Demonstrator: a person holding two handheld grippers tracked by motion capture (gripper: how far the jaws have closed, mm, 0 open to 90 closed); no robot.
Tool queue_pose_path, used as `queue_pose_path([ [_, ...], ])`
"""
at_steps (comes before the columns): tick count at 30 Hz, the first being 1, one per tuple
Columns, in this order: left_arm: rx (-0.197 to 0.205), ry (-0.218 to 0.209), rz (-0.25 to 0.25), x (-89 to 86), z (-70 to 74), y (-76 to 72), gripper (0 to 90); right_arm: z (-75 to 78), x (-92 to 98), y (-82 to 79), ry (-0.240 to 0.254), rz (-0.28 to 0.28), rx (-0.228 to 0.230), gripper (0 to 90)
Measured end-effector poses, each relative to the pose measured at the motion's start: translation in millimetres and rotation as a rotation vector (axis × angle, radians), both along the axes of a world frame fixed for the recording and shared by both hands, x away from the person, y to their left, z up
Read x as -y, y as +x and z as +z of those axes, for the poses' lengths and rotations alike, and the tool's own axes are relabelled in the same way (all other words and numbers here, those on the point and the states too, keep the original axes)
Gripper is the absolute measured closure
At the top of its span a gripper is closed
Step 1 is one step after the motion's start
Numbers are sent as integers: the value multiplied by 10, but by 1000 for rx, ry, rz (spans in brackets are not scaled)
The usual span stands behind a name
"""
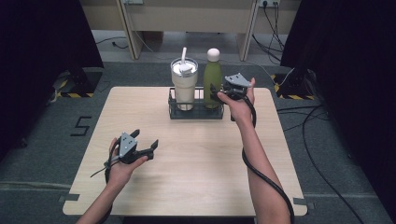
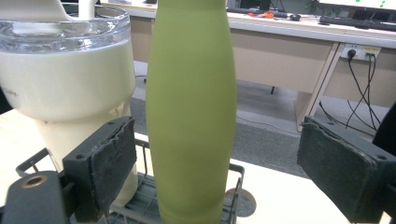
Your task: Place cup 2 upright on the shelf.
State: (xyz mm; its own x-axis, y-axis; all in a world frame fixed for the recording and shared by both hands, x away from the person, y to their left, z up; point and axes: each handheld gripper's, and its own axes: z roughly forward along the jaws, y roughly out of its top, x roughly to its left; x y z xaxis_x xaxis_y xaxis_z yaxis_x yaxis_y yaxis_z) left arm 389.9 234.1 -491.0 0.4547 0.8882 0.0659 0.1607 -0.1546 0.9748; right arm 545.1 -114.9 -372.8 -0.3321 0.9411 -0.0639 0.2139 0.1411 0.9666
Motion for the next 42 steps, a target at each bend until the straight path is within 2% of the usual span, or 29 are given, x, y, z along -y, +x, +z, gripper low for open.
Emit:
queue_pose_path([
  [9,3,0,4,-4,1,-2,139,-75,169,-182,16,-10,-4,122],
  [17,5,0,5,3,3,-8,139,-188,298,-365,7,-21,-8,123],
  [23,6,1,6,6,5,-11,139,-263,380,-442,11,-31,-19,124],
  [29,5,-2,7,2,4,-10,139,-338,468,-577,-15,-34,-23,125],
  [42,5,3,4,13,1,-9,139,-510,724,-865,-12,-69,-31,125],
])
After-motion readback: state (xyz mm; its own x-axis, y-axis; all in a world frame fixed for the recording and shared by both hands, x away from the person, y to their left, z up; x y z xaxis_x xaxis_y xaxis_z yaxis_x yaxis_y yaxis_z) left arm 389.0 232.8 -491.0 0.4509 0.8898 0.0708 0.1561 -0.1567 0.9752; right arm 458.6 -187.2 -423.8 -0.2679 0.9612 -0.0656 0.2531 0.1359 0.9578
